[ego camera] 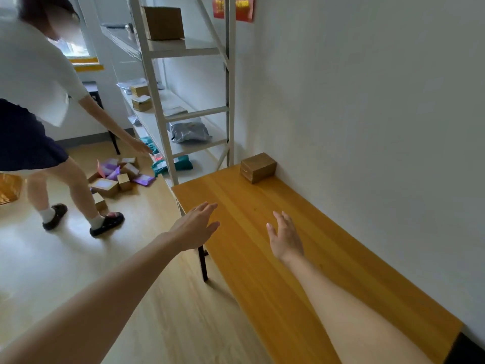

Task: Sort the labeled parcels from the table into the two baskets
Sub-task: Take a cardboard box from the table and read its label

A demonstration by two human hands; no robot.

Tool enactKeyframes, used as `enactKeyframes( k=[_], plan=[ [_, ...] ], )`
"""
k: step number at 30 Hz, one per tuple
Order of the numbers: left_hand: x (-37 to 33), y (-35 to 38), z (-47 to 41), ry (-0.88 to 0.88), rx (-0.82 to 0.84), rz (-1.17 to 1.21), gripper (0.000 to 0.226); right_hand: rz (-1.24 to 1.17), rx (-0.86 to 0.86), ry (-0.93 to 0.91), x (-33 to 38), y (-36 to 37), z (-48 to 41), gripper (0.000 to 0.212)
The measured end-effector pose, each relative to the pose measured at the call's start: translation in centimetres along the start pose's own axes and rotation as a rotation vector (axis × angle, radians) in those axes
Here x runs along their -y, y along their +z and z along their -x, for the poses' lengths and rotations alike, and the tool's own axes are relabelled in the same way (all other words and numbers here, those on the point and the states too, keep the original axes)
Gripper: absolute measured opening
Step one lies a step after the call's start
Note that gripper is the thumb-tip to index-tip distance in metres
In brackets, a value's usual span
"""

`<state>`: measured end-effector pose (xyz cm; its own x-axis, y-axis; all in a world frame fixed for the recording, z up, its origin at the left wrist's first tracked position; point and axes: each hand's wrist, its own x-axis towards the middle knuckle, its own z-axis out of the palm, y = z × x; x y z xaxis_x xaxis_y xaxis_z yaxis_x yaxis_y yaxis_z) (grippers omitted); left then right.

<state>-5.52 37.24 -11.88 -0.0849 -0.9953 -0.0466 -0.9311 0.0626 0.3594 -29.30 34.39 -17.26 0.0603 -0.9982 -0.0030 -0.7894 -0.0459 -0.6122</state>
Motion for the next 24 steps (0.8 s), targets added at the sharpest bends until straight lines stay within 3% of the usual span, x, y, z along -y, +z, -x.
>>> enactKeyframes(
  k=[13,24],
  plan=[
    [11.0,-5.1,-19.5,0.213,0.086,-0.029,0.057,-0.011,-0.142,0.22,7.8,4.9,-14.4,0.053],
    [13.1,-2.5,-33.8,0.323,0.21,0.018,0.066,-0.042,-0.177,0.368,5.9,7.6,-25.5,0.052]
  ],
)
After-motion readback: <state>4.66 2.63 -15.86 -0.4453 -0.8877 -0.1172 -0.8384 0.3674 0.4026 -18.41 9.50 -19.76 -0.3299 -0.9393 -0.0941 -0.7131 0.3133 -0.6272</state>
